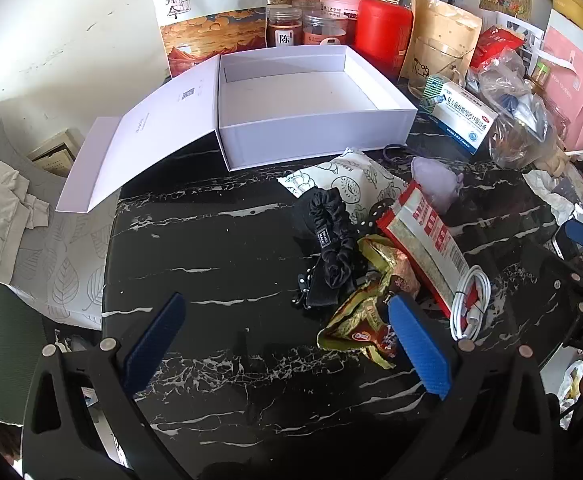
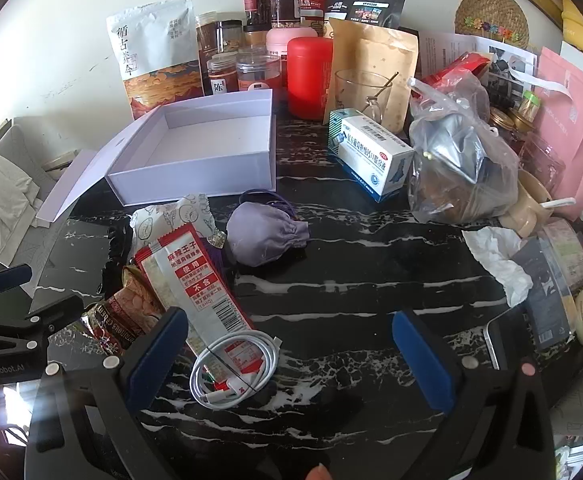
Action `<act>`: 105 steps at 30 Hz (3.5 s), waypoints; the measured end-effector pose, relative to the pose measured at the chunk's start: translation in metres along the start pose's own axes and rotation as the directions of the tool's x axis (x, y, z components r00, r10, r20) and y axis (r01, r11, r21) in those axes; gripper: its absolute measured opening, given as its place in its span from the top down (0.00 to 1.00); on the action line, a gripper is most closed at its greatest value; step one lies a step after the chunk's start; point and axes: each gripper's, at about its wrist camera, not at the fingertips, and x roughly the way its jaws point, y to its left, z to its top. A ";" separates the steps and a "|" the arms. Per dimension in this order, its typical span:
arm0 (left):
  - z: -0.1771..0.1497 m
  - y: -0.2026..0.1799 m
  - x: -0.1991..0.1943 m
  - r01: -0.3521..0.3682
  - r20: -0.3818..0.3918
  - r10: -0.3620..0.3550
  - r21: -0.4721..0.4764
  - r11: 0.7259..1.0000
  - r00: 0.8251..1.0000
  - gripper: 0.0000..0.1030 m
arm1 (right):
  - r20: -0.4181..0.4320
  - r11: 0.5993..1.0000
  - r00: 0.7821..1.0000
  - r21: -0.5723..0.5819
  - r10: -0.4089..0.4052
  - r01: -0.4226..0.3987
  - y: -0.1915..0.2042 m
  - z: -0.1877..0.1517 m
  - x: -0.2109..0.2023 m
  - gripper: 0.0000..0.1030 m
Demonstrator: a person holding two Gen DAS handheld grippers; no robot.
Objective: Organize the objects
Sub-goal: 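Move right tool toward the white USB cable while left tool approaches the gold-green snack bag, then close right tool on the white cable coil while left tool grasps the gold-green snack bag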
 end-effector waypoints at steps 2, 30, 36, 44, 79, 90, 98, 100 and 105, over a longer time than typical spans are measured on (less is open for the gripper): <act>0.000 0.001 0.000 0.004 0.002 -0.004 -0.002 1.000 1.000 0.01 | 0.002 1.000 1.000 -0.001 0.000 0.000 0.000 0.000 -0.001 0.01; -0.003 0.002 -0.004 -0.009 0.000 0.009 0.003 1.000 1.000 0.01 | 0.007 1.000 1.000 -0.012 0.009 -0.008 0.001 -0.003 -0.003 0.01; -0.003 0.001 -0.006 -0.009 0.002 0.009 0.005 1.000 1.000 0.01 | 0.010 1.000 1.000 -0.015 0.008 -0.008 0.001 -0.003 -0.005 0.01; -0.006 0.003 -0.010 -0.012 0.005 0.012 0.002 1.000 1.000 0.01 | 0.015 1.000 1.000 -0.014 0.009 -0.009 0.001 -0.004 -0.009 0.01; -0.033 -0.015 -0.002 0.107 -0.030 -0.106 0.031 0.994 0.994 0.04 | -0.102 0.993 0.988 -0.002 0.117 -0.118 0.003 -0.036 0.018 0.01; -0.024 -0.027 0.026 0.207 -0.075 -0.203 0.060 0.976 0.976 0.15 | -0.188 0.986 0.970 -0.029 0.155 -0.163 0.013 -0.037 0.051 0.03; -0.022 -0.026 0.052 0.283 -0.129 -0.278 0.023 0.959 0.952 0.25 | -0.220 0.980 0.960 -0.059 0.173 -0.190 0.018 -0.038 0.066 0.15; -0.021 -0.026 0.058 0.305 -0.141 -0.300 0.010 0.952 0.943 0.32 | -0.229 0.978 0.956 -0.059 0.182 -0.200 0.018 -0.038 0.068 0.20; -0.020 -0.027 0.070 0.350 -0.172 -0.350 -0.028 0.936 0.921 0.57 | -0.224 0.978 0.957 -0.059 0.183 -0.201 0.015 -0.038 0.068 0.30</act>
